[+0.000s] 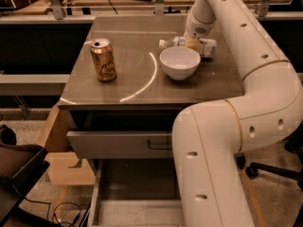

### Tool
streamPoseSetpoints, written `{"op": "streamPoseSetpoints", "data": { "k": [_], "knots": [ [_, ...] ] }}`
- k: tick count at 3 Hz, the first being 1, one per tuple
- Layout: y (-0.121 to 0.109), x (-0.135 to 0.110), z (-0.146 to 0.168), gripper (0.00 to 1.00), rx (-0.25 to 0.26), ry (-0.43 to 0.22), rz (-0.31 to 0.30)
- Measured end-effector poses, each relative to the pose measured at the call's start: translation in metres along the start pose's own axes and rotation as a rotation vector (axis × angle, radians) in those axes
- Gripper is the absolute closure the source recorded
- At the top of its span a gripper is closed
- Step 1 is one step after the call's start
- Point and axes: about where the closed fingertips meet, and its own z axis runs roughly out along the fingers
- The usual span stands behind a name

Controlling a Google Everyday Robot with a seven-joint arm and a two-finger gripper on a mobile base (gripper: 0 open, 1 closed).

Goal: Knock blue plastic bottle over

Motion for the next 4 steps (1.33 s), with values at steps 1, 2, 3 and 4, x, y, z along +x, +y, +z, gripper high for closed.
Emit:
{"op": "streamPoseSetpoints", "data": {
  "k": [1, 2, 3, 4],
  "knots": [
    [-0.001, -0.0008, 0.0057, 0.6, 0.001, 0.0, -0.001],
    [-0.0019, -0.0015, 0.0046, 0.36, 0.0, -0.001, -0.001],
    [-0.001, -0.0017, 0.005, 0.12, 0.0, -0.001, -0.001],
    [-0.0006, -0.0037, 0.0013, 0.0, 0.0, -0.001, -0.001]
  ]
}}
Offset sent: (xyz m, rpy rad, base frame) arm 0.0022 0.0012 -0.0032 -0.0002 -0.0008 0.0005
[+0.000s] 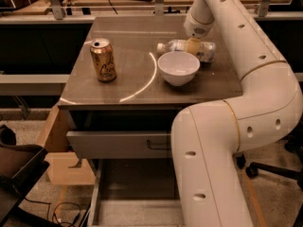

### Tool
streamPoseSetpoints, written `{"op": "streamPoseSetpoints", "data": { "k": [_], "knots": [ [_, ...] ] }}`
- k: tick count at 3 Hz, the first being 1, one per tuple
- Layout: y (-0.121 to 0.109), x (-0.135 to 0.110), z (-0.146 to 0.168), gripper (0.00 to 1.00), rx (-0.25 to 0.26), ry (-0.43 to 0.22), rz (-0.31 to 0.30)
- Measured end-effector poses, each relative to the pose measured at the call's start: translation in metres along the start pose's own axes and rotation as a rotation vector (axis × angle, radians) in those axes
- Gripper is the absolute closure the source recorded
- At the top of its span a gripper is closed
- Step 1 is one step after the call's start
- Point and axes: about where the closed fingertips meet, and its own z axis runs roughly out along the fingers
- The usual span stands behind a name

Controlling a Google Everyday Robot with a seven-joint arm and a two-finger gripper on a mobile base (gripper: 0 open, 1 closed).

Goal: Knock blue plastic bottle over

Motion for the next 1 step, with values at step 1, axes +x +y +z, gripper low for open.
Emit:
{"op": "streamPoseSetpoints", "data": {
  "k": [1],
  "knots": [
    [0.0, -0.0001, 0.0002, 0.0, 0.0, 0.0, 0.0]
  ]
}}
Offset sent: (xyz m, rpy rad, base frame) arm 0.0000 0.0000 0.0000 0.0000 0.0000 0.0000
